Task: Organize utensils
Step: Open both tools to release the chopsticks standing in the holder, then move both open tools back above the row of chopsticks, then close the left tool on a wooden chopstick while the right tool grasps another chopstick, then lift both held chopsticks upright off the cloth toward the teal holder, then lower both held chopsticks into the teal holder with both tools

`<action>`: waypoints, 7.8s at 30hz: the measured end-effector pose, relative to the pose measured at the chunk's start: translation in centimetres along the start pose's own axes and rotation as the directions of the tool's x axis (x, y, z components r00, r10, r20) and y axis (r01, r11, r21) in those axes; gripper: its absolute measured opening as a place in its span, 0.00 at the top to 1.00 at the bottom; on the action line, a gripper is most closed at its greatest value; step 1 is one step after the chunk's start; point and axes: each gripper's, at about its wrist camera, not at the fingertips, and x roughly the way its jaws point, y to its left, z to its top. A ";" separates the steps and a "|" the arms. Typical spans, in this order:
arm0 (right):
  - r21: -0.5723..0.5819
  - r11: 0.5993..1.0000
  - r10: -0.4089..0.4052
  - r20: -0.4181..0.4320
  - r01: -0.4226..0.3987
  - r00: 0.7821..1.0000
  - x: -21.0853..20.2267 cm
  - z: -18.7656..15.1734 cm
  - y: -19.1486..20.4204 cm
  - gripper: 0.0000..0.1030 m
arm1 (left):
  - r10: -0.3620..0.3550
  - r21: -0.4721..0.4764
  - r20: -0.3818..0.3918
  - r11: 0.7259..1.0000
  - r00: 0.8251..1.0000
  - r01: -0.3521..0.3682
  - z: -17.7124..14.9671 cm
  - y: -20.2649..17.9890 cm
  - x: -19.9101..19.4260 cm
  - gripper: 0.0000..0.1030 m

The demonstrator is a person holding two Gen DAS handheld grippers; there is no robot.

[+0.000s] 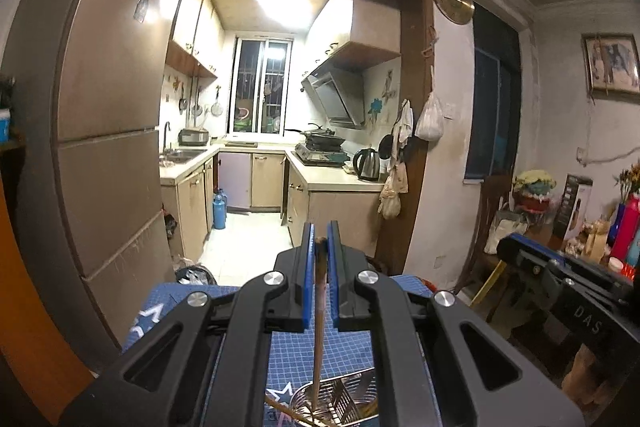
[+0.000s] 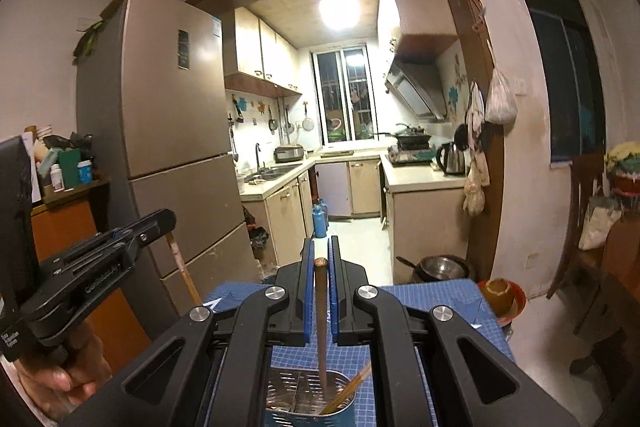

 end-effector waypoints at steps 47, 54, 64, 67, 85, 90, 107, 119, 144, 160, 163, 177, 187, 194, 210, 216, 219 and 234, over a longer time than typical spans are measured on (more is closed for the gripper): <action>-0.043 0.995 -0.094 -0.244 0.086 0.965 -25.7 -25.2 -10.0 0.81 | 0.024 0.302 -0.365 0.949 0.931 0.094 -25.2 -4.8 -23.3 0.51; -0.015 1.000 0.014 -0.331 -0.020 0.943 -26.9 -32.9 -5.4 0.81 | 0.023 0.311 -0.385 0.944 0.922 0.106 -30.1 -8.1 -23.8 0.62; -0.033 0.983 0.159 -0.340 -0.181 0.927 -26.2 -35.8 0.9 0.81 | 0.040 0.289 -0.369 0.955 0.929 0.074 -33.0 -9.3 -22.3 0.66; -0.050 0.992 0.094 -0.293 -0.113 0.952 -26.3 -35.4 0.8 0.81 | 0.044 0.267 -0.386 0.961 0.921 0.066 -33.8 -9.3 -21.4 0.66; -0.074 0.988 -0.152 -0.296 0.136 0.943 -21.0 -35.9 -7.7 0.75 | 0.107 0.287 -0.294 0.958 0.950 -0.018 -35.9 -9.5 -20.8 0.66; -0.082 0.989 -0.142 -0.299 0.122 0.944 -20.4 -36.3 -7.5 0.75 | 0.083 0.249 -0.305 0.968 0.949 -0.005 -35.7 -9.3 -20.6 0.76; -0.071 0.996 -0.076 -0.275 0.058 0.958 -20.1 -36.7 -7.5 0.86 | 0.101 0.220 -0.296 0.975 0.950 -0.035 -35.8 -8.3 -20.6 0.91; -0.103 0.992 -0.097 -0.230 0.075 0.968 -19.9 -37.1 -7.0 0.86 | 0.120 0.217 -0.213 0.973 0.970 -0.073 -36.8 -8.6 -20.6 0.91; 0.011 0.991 -0.125 -0.221 0.131 0.967 -23.6 -36.4 -5.1 0.93 | 0.190 0.237 -0.060 0.956 0.980 -0.171 -33.3 -5.7 -25.7 0.95; -0.024 0.995 -0.103 -0.084 0.101 0.991 -26.1 -29.4 -4.1 0.93 | 0.179 0.099 -0.049 0.980 0.983 -0.174 -26.7 -2.2 -26.8 0.95; -0.044 0.995 -0.091 -0.064 0.088 0.994 -26.1 -28.1 -3.7 0.93 | 0.173 0.079 -0.048 0.983 0.984 -0.168 -25.4 -1.7 -26.7 0.95; -0.039 0.999 -0.008 -0.049 0.007 0.999 -24.4 -22.3 -3.1 0.93 | 0.107 0.027 -0.111 0.994 0.988 -0.105 -19.6 -0.4 -24.0 0.95; -0.063 0.998 0.023 -0.061 -0.026 0.998 -22.7 -19.7 -2.0 0.93 | 0.061 0.019 -0.213 0.998 0.975 -0.059 -16.3 0.2 -21.0 0.95; -0.101 0.994 0.034 -0.059 -0.039 0.998 -21.5 -17.6 -0.9 0.93 | 0.050 0.007 -0.259 0.999 0.965 -0.050 -14.5 0.9 -18.7 0.95; -0.137 0.987 0.066 -0.106 -0.080 0.992 -17.9 -14.0 0.8 0.93 | 0.016 0.041 -0.316 0.999 0.949 -0.003 -10.4 -0.3 -15.6 0.95; -0.152 0.984 0.072 -0.113 -0.089 0.991 -17.2 -12.6 1.5 0.93 | 0.001 0.038 -0.326 0.999 0.945 0.013 -10.4 -0.6 -15.0 0.95; -0.156 0.984 0.074 -0.117 -0.092 0.990 -17.0 -12.0 1.7 0.93 | -0.002 0.042 -0.330 0.999 0.944 0.016 -10.7 -0.8 -14.9 0.95; -0.160 0.985 0.060 -0.066 -0.070 0.996 -14.2 -5.7 2.7 0.93 | 0.010 0.085 -0.222 0.996 0.975 0.009 -5.2 -3.7 -12.4 0.95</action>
